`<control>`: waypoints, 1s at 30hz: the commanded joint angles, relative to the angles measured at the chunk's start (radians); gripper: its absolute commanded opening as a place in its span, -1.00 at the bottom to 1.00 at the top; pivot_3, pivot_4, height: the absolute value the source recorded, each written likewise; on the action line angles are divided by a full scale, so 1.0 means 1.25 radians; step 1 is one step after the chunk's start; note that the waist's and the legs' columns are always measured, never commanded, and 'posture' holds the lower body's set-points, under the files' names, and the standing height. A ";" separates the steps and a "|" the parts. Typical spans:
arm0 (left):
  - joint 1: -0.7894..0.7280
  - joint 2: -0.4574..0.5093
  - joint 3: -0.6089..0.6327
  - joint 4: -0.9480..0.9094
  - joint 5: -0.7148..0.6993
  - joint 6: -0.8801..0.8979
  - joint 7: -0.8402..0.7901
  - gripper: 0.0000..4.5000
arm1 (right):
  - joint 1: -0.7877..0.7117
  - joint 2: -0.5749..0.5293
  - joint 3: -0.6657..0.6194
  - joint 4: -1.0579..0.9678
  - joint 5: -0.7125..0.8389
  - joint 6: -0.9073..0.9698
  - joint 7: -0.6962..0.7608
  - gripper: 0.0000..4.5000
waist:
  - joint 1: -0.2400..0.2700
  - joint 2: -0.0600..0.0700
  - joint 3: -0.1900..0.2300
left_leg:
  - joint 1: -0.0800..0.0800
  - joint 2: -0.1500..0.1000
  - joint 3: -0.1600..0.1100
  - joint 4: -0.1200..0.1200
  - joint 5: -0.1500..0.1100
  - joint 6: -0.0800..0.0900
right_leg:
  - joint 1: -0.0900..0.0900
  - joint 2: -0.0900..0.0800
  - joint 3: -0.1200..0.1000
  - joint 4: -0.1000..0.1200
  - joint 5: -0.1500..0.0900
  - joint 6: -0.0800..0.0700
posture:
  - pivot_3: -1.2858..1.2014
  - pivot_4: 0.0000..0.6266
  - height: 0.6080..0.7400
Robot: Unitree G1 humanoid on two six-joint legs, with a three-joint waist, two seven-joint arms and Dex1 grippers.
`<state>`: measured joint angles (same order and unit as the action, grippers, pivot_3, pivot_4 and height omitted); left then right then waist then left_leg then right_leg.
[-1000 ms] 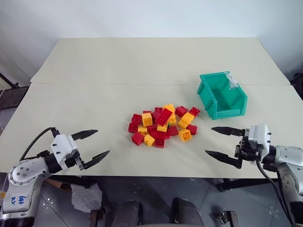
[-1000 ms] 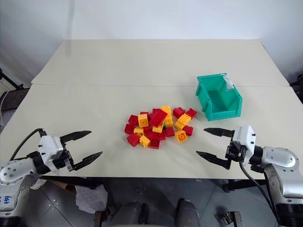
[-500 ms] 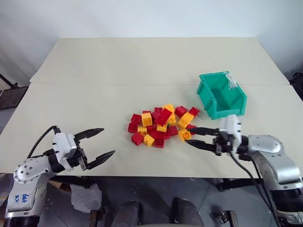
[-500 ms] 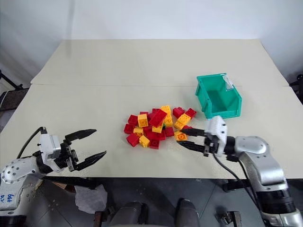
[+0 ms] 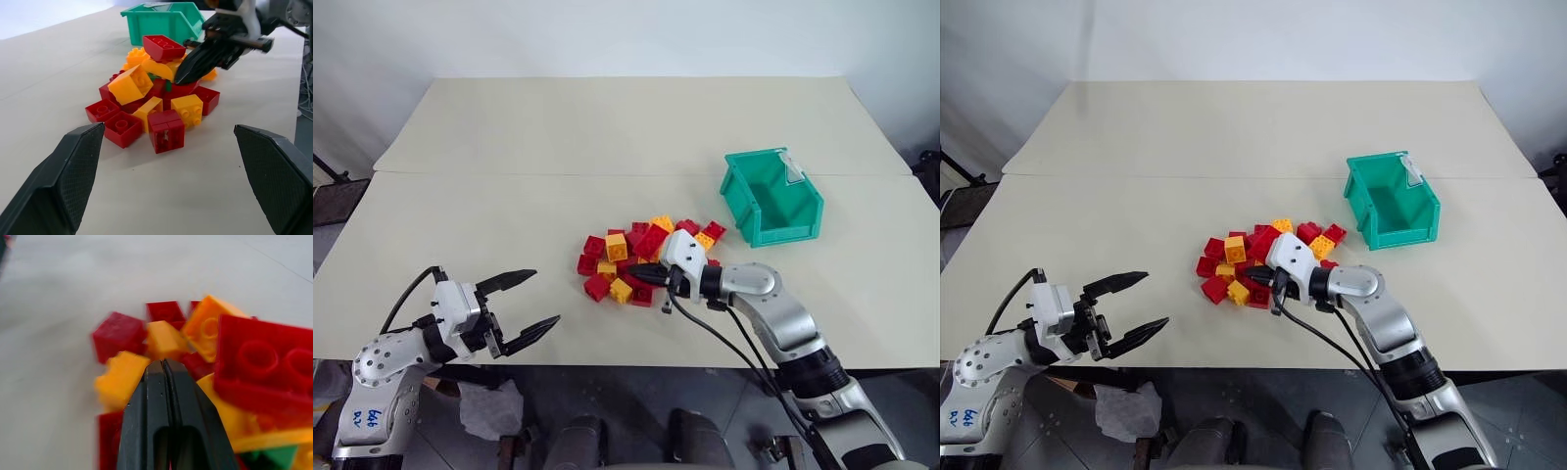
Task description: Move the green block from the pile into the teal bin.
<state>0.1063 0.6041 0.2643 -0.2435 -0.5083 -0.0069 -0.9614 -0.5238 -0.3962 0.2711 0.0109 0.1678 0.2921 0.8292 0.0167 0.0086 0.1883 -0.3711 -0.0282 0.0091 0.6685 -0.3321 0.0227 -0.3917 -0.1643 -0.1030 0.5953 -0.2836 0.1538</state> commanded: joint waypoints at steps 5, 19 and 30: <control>0.009 -0.011 0.001 -0.037 -0.002 -0.001 0.028 1.00 | -0.082 0.017 -0.062 0.135 -0.057 -0.092 -0.093 -0.99 | -0.012 0.000 0.000 | 0.000 0.000 0.000 0.000 0.000 0.000 | 0.000 0.000 0.000 0.001 0.000 0.000 | 0.03 -0.52 1.00; -0.019 -0.022 -0.023 -0.026 0.002 0.014 0.054 1.00 | -0.079 0.125 0.084 0.090 -0.135 -0.132 -0.059 -0.99 | -0.036 0.000 0.000 | 0.000 0.001 -0.001 -0.001 0.000 -0.001 | -0.001 0.001 0.000 0.003 0.000 0.000 | 0.03 -0.52 1.00; 0.014 -0.027 -0.019 -0.054 -0.001 0.017 0.073 1.00 | -0.084 0.048 -0.077 0.031 0.035 -0.047 0.036 -0.74 | -0.034 0.000 0.000 | 0.000 0.001 -0.001 0.000 -0.001 -0.001 | -0.001 0.001 0.000 0.004 0.000 0.000 | 0.03 -0.52 1.00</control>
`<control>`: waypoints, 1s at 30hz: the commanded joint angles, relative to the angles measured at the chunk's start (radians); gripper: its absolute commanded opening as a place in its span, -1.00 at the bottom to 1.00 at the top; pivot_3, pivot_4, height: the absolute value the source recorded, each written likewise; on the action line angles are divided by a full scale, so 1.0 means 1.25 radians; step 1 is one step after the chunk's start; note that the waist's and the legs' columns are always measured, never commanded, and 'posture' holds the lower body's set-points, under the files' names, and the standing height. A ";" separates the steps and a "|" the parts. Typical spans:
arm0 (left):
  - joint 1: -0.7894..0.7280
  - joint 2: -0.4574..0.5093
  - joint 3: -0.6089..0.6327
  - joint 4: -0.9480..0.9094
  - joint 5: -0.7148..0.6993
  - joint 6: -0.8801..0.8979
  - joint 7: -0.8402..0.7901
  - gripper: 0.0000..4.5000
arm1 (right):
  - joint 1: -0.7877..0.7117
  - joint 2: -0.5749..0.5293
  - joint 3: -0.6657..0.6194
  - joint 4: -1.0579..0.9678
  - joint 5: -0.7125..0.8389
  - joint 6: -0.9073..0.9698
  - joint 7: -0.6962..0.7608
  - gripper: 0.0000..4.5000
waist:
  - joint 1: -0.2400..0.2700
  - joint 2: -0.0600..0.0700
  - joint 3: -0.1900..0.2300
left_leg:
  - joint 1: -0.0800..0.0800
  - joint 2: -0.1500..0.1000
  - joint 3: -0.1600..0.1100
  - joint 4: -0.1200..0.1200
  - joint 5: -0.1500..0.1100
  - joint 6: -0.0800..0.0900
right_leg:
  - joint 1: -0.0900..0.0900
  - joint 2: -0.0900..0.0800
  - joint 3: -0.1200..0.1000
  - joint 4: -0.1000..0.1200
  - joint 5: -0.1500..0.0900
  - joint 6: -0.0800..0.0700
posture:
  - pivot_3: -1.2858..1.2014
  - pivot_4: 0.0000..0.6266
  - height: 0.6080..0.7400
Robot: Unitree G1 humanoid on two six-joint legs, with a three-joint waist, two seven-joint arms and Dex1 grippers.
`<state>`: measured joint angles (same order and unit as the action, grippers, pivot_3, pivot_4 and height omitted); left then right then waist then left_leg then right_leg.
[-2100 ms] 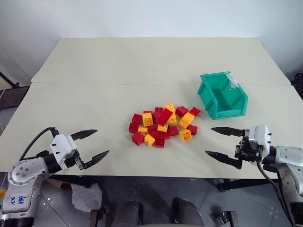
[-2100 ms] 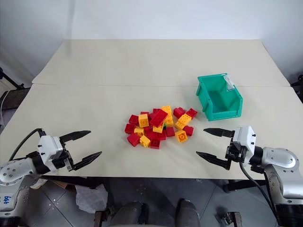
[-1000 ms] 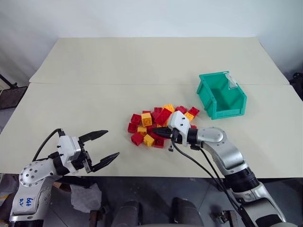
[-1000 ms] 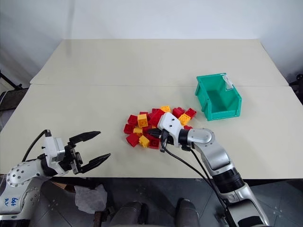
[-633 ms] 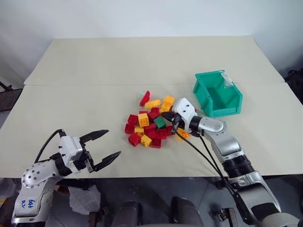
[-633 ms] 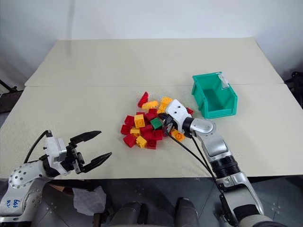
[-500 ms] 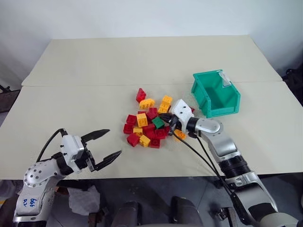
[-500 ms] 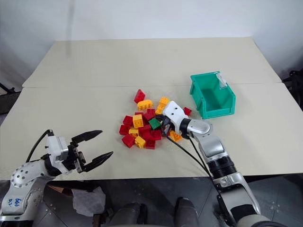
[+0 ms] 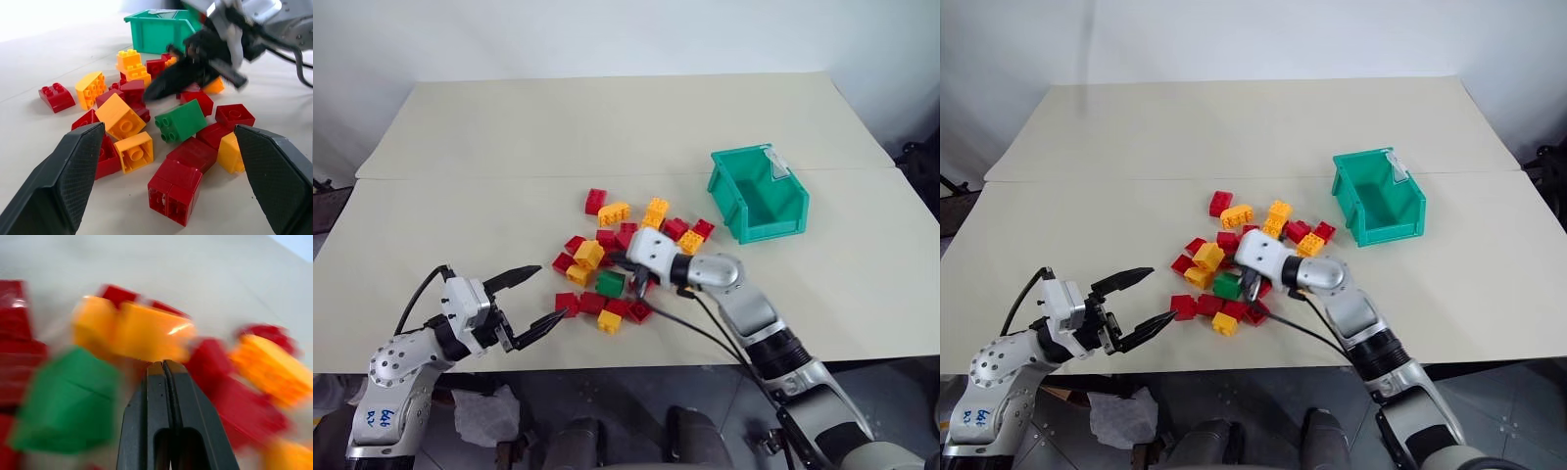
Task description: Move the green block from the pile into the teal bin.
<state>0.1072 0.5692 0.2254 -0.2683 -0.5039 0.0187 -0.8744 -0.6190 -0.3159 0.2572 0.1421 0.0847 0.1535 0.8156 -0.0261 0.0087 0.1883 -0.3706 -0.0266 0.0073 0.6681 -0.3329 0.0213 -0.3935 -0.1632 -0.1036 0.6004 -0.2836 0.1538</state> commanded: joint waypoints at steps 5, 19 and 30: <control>0.020 0.014 0.014 -0.027 -0.003 -0.008 -0.014 1.00 | 0.006 -0.109 -0.061 -0.213 0.195 0.268 0.135 -0.03 | 0.000 0.000 0.000 | 0.000 0.001 0.000 0.000 0.000 0.000 | 0.000 0.000 0.000 0.000 0.000 0.000 | 0.03 -0.52 1.00; 0.011 0.003 -0.009 -0.020 0.006 -0.005 -0.014 1.00 | -0.059 -0.045 0.094 -0.255 0.160 0.564 0.020 0.99 | 0.002 0.000 0.000 | 0.000 0.000 0.000 0.000 -0.001 0.000 | -0.001 0.000 0.000 0.000 0.000 0.000 | 0.03 -0.52 1.00; 0.018 0.000 -0.001 -0.025 0.003 -0.005 -0.005 1.00 | -0.097 -0.013 0.126 -0.174 0.124 0.554 -0.002 0.60 | 0.003 0.000 0.000 | -0.001 0.000 0.000 0.000 -0.001 0.000 | -0.001 0.000 0.000 0.000 0.000 0.000 | 0.03 -0.52 1.00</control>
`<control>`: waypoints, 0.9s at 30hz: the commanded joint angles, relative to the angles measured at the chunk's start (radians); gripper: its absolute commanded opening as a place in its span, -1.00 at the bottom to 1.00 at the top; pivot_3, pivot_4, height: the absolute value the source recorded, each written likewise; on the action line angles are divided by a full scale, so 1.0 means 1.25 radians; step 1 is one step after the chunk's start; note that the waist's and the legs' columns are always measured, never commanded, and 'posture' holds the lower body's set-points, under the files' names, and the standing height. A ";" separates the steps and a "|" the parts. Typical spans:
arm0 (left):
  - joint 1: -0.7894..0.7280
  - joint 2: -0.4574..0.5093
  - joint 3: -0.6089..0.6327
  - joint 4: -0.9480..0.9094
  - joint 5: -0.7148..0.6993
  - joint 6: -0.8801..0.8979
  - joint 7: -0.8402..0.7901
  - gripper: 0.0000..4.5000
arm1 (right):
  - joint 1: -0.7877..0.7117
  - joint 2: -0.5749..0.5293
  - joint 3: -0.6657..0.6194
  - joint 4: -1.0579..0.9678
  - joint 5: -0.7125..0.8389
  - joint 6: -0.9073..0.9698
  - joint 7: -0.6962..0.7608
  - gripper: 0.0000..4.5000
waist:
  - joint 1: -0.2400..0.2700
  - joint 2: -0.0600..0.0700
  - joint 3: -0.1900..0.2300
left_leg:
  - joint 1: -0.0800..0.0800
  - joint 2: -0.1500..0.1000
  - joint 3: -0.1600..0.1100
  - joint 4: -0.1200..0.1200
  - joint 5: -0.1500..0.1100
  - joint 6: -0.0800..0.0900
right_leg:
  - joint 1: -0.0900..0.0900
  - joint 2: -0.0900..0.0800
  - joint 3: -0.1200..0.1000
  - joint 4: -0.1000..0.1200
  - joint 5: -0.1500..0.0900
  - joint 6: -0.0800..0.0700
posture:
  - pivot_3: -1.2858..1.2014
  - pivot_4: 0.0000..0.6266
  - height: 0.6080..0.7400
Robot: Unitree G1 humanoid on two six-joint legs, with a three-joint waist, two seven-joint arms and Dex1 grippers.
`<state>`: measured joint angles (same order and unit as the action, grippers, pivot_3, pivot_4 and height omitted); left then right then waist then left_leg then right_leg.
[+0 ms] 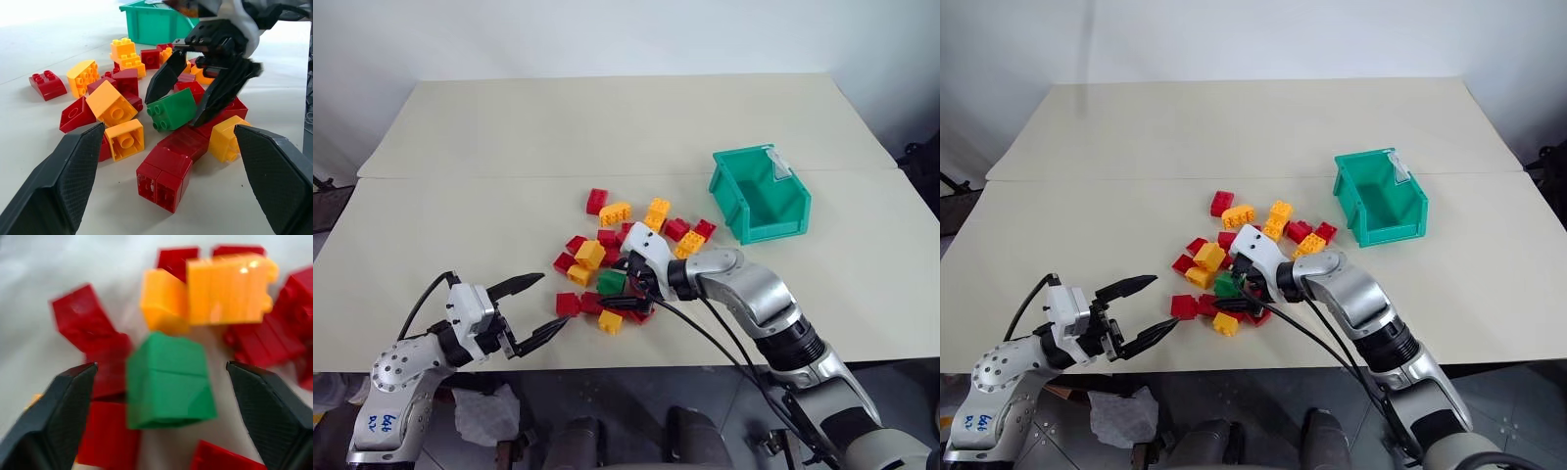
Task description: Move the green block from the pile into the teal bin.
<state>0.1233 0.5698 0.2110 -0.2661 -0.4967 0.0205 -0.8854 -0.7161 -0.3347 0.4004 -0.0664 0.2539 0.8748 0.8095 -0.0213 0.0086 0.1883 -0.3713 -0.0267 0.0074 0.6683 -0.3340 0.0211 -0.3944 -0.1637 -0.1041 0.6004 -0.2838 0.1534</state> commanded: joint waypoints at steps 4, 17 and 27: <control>0.002 0.002 0.012 -0.026 -0.004 -0.006 0.005 1.00 | -0.021 0.004 0.009 -0.003 -0.011 -0.036 0.014 0.03 | -0.004 0.000 0.000 | 0.000 0.000 0.000 0.000 0.000 0.000 | 0.000 0.000 0.000 0.000 0.000 0.000 | 0.03 -0.52 1.00; -0.044 0.004 -0.009 -0.024 -0.009 0.004 -0.004 1.00 | 0.034 -0.047 -0.383 -0.071 0.203 -0.187 0.056 -0.34 | 0.017 0.000 0.000 | -0.001 0.000 -0.001 0.000 0.000 0.000 | 0.000 0.000 0.000 0.000 0.000 0.000 | 0.03 -0.52 1.00; -0.150 -0.032 -0.067 0.000 -0.018 0.024 -0.015 1.00 | 0.074 -0.217 -0.583 0.173 0.088 -0.390 -0.092 -0.34 | 0.017 0.000 0.000 | 0.000 -0.001 0.004 0.000 -0.001 0.002 | 0.001 0.000 0.000 -0.003 0.000 0.001 | 0.03 -0.52 1.00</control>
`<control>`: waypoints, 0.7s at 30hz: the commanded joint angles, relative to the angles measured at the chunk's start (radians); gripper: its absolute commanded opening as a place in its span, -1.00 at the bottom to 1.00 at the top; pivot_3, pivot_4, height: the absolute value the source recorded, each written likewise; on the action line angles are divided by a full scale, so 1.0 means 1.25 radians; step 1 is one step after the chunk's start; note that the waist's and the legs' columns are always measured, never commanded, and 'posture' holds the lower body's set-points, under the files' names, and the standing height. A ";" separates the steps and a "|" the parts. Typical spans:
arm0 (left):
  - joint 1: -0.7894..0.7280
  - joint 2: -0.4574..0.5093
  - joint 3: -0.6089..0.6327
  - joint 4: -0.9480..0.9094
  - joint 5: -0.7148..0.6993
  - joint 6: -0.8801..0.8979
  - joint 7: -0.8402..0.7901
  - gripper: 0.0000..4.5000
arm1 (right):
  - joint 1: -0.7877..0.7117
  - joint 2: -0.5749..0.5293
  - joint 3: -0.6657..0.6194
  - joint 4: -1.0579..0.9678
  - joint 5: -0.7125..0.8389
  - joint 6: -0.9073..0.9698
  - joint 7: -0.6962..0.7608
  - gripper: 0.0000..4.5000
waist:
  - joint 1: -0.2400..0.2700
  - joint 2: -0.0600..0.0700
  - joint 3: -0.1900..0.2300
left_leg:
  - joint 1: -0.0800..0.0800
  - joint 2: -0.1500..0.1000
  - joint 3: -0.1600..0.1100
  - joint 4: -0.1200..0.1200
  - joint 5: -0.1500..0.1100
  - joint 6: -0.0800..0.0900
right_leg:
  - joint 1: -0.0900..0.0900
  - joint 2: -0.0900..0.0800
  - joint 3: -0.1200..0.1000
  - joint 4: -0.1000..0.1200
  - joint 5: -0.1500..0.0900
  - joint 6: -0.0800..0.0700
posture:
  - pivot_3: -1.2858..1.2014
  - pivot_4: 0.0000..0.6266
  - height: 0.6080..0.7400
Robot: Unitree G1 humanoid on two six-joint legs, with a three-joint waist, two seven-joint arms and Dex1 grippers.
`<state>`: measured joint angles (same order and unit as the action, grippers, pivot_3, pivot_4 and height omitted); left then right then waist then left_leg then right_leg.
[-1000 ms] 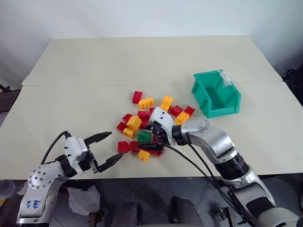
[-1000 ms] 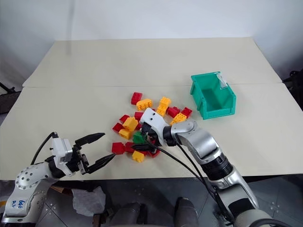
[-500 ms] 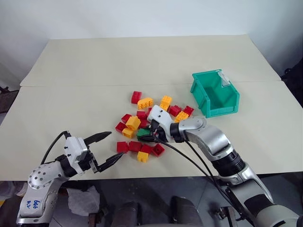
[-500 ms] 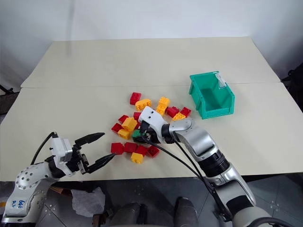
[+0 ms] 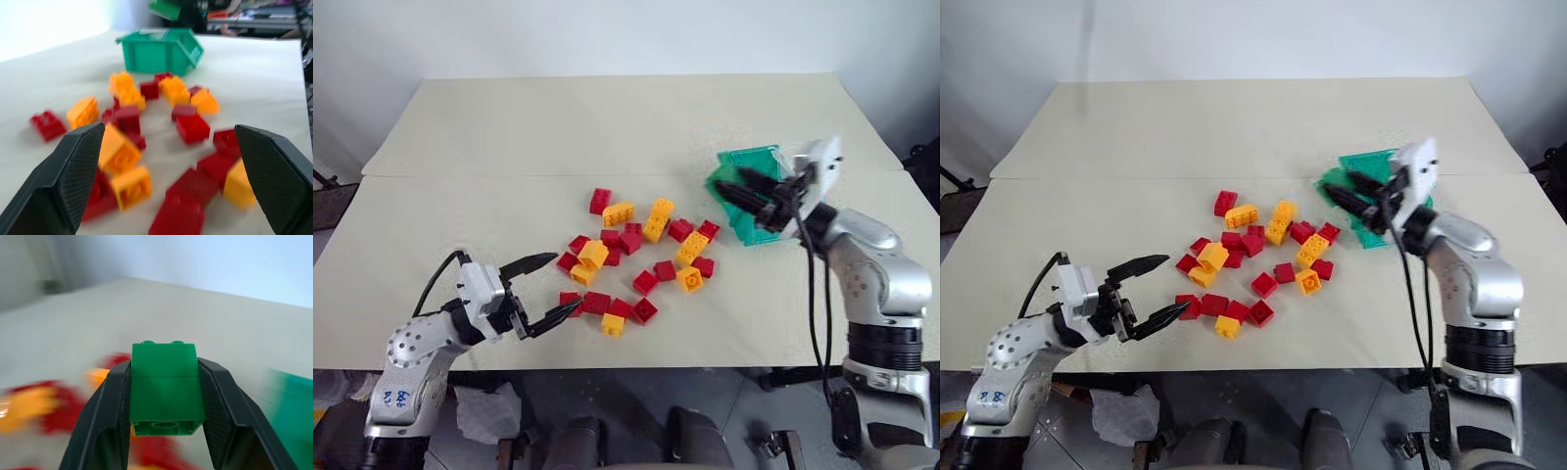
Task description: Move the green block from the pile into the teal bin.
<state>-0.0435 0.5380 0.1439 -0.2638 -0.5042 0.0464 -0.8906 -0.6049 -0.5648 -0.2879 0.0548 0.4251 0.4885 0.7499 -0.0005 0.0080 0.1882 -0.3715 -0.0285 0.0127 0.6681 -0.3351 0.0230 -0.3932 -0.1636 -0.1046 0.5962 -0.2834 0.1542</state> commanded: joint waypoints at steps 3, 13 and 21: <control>-0.039 -0.012 -0.023 0.016 -0.006 0.008 -0.017 1.00 | -0.039 -0.036 -0.007 0.158 -0.088 -0.154 -0.056 -0.34 | -0.007 0.000 0.000 | 0.001 -0.001 0.001 -0.001 0.000 0.000 | 0.000 0.001 0.000 0.000 0.000 0.000 | 0.03 -0.52 1.00; -0.048 -0.005 -0.007 0.020 0.003 0.003 -0.002 1.00 | -0.134 -0.025 0.037 0.408 -0.133 -0.290 -0.030 0.57 | -0.019 0.000 0.000 | 0.000 0.003 0.003 0.000 0.000 0.000 | 0.000 0.000 0.000 0.000 0.000 0.000 | 0.03 -0.52 1.00; 0.020 0.012 0.061 0.015 0.020 -0.004 0.042 1.00 | -0.059 -0.045 0.004 0.285 -0.023 -0.359 0.150 0.99 | -0.017 0.000 0.000 | 0.000 0.003 0.000 0.000 0.000 0.000 | 0.001 0.001 -0.001 -0.001 0.000 0.000 | 0.03 -0.52 1.00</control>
<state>-0.0274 0.5376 0.1861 -0.2220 -0.4827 0.0568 -0.8496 -0.6879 -0.5981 -0.2472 0.4972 0.3332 0.0639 0.8700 -0.0219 0.0084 0.1884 -0.3714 -0.0244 0.0122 0.6679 -0.3350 0.0226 -0.3923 -0.1628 -0.1061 0.5948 -0.2835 0.1541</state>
